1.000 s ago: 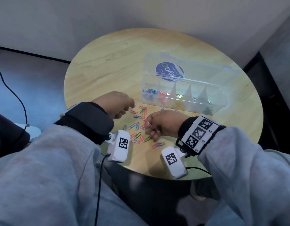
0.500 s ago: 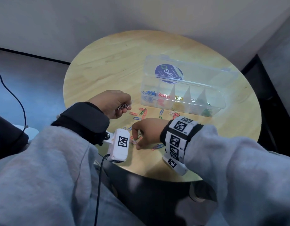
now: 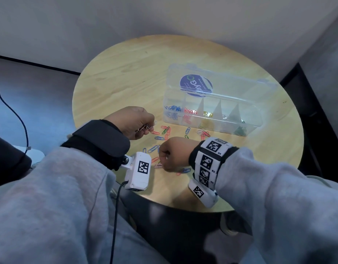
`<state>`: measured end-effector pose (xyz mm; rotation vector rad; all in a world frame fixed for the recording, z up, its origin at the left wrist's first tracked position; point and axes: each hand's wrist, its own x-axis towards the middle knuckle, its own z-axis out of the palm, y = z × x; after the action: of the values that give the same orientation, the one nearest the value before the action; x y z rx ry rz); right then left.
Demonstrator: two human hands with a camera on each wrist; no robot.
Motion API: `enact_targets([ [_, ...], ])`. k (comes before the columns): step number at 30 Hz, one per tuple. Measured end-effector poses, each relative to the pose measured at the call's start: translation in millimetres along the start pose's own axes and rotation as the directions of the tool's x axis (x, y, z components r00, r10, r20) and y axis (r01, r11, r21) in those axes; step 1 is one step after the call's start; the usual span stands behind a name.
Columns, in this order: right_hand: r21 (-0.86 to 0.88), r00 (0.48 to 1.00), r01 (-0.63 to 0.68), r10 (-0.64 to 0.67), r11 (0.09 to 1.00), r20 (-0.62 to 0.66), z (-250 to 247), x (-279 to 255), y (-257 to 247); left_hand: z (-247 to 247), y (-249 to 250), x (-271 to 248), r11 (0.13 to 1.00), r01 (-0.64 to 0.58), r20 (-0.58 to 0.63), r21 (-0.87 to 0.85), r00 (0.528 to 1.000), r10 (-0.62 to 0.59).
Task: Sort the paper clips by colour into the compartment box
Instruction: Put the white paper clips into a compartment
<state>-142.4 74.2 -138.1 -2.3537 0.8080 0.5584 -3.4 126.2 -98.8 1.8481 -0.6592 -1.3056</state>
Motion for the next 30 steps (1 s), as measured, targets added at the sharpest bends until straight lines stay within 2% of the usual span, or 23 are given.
enact_targets([
  [3, 0.124, 0.999, -0.034, 0.033, 0.992, 0.01, -3.5, -5.5, 6.0, 0.5, 0.3, 0.6, 1.0, -0.007, 0.021, -0.026, 1.0, 0.007],
  [5, 0.131, 1.0, -0.027, 0.027, 0.991, 0.001, -6.2, -7.6, 8.5, 1.3, 0.3, 1.8, 0.999, -0.004, 0.036, -0.044, 0.999, 0.006],
  [10, 0.088, 0.998, 0.056, -0.053, 0.995, -0.04, -2.8, -8.7, 2.8, 2.1, 2.6, 3.1, 0.984, 0.013, 0.048, -0.179, 0.999, -0.004],
  [15, -0.069, 0.988, 0.15, -0.148, 0.986, 0.03, 1.7, -2.9, -8.7, -5.6, 5.4, 3.3, 0.941, 0.06, 0.1, -0.334, 0.995, -0.029],
  [19, -0.177, 0.991, 0.131, -0.126, 0.975, 0.039, 3.7, 3.2, -6.4, -6.9, 4.8, 3.8, 0.939, 0.082, 0.129, -0.334, 0.991, -0.041],
  [24, -0.183, 0.992, 0.114, -0.101, 0.977, 0.079, 3.4, -0.8, -4.0, -2.7, 5.0, 5.9, 0.937, 0.113, 0.157, -0.33, 0.986, -0.063],
  [27, -0.163, 0.991, 0.135, -0.131, 0.977, 0.033, 2.9, -2.7, -2.2, 3.1, 5.4, 7.8, 0.952, 0.124, 0.147, -0.28, 0.986, -0.085],
  [30, -0.214, 0.988, 0.154, -0.151, 0.965, 0.031, 1.2, -2.6, -1.8, 11.7, 6.9, 8.2, 0.97, 0.127, 0.132, -0.205, 0.986, -0.101],
])
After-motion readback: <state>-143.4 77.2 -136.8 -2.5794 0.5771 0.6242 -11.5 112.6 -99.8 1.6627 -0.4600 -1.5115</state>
